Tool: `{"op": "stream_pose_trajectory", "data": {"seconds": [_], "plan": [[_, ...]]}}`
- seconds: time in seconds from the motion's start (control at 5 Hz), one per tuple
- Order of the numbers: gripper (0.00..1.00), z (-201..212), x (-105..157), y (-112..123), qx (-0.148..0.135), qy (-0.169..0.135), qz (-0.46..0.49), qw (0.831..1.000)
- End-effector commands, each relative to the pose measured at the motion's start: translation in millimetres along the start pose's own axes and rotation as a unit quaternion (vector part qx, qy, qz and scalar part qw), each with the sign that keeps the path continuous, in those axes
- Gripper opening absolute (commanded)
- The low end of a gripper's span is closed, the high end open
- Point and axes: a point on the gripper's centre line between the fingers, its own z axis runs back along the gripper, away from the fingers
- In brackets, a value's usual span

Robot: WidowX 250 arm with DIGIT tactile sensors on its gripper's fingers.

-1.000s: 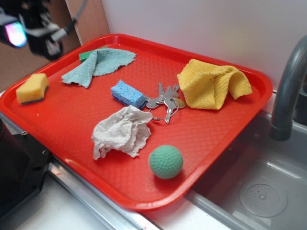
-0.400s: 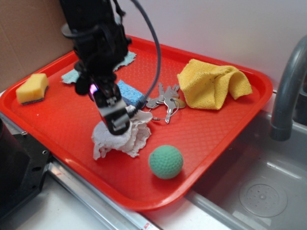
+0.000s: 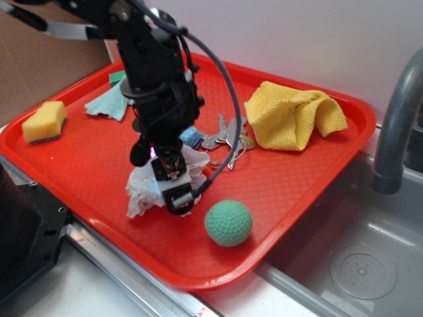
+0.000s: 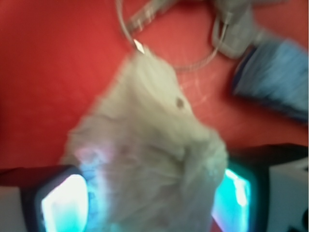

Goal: Grab the white paper.

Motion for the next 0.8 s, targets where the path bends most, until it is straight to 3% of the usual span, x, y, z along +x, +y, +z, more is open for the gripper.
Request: {"op": "stream_pose_trajectory", "data": {"seconds": [0.0,0.2,0.6], "plan": [[0.00,7.5,-1.4,-8.7,0.023,-0.017,0.006,1.000],[0.00,35.9,-12.7,1.1,0.029,-0.041,0.036,0.998],[0.00,111.2,-60.1,39.5,0.050,-0.055,0.166,0.983]]}}
